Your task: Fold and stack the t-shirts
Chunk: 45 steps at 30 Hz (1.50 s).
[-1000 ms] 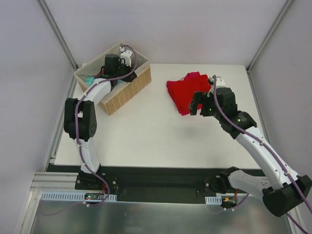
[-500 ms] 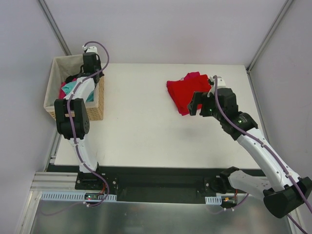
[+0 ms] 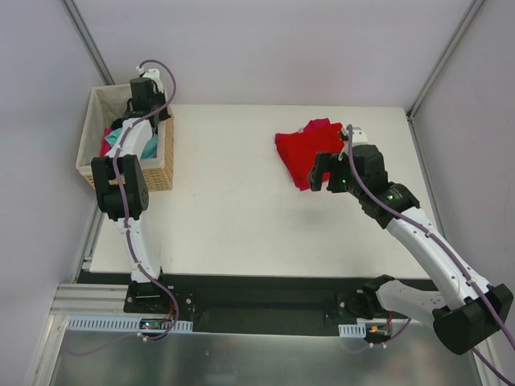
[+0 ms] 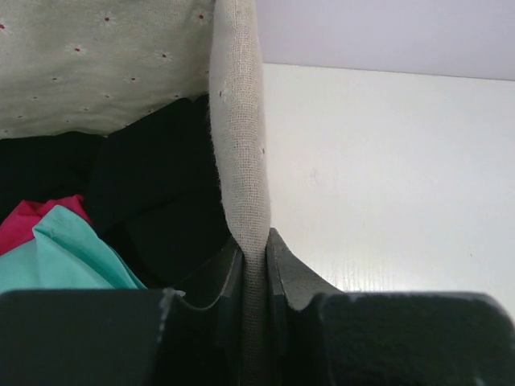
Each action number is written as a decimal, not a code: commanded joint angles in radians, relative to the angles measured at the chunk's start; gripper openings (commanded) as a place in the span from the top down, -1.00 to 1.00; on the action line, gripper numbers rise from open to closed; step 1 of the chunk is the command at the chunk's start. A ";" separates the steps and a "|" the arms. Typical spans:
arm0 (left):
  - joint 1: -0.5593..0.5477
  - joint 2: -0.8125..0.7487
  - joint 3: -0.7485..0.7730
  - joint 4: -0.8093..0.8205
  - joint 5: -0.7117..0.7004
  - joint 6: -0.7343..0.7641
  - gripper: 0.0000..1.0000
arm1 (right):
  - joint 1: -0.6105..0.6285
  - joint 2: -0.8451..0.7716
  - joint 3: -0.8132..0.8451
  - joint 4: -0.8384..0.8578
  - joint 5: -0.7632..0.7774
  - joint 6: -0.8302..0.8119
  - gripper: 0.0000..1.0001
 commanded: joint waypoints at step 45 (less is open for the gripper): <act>-0.011 -0.428 -0.003 -0.024 0.271 -0.024 -0.98 | 0.055 0.054 0.034 0.031 0.034 -0.010 -0.93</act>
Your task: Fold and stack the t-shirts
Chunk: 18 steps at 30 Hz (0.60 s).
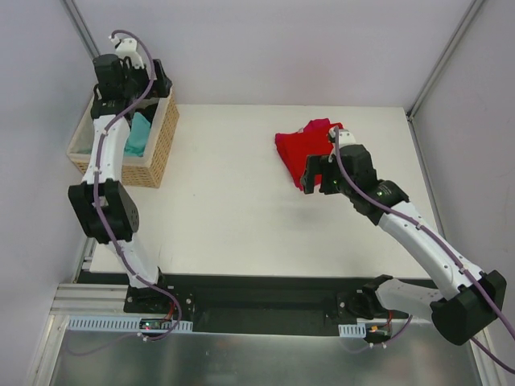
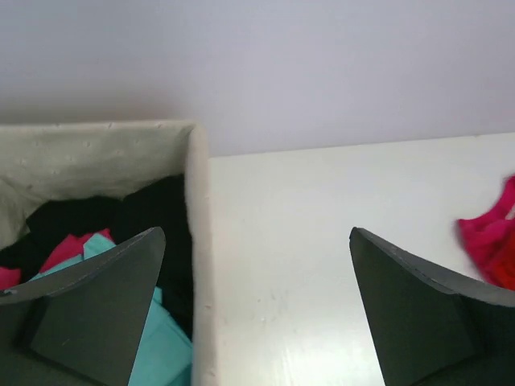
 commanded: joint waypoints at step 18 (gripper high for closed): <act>-0.310 -0.830 -0.804 -0.154 -0.226 -0.261 -0.98 | -0.058 0.638 0.489 -0.065 0.243 -0.076 -0.93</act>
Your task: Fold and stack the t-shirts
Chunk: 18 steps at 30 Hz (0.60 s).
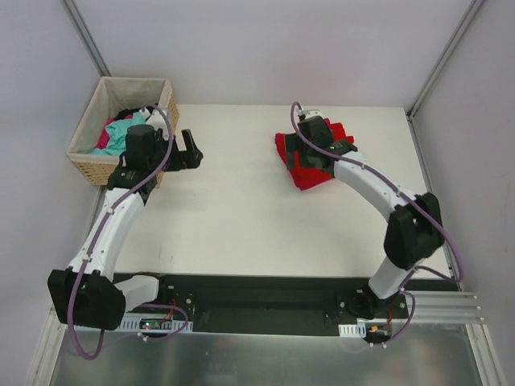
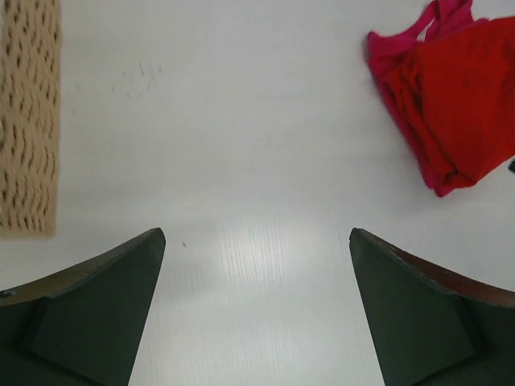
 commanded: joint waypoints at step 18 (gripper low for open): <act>-0.105 -0.175 -0.080 -0.103 -0.097 -0.042 -0.98 | -0.229 0.572 0.495 -0.158 -0.197 0.047 -0.93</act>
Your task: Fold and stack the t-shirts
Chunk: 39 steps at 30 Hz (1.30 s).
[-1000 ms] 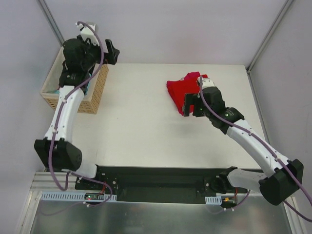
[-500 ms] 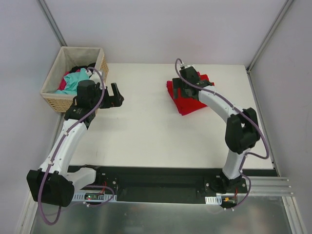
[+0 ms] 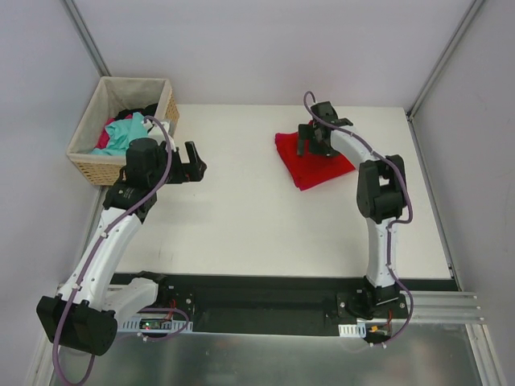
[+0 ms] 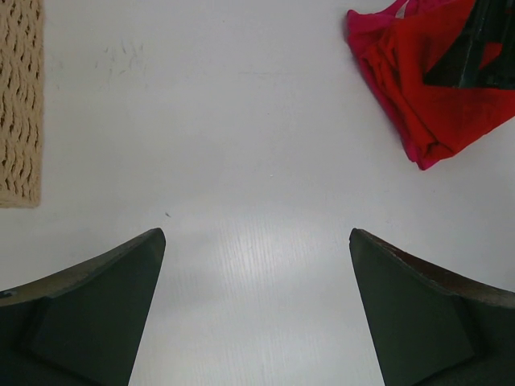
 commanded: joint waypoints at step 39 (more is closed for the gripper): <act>-0.003 -0.011 0.103 -0.075 -0.033 0.023 -0.98 | -0.402 0.408 0.558 -0.143 -0.231 0.357 -0.93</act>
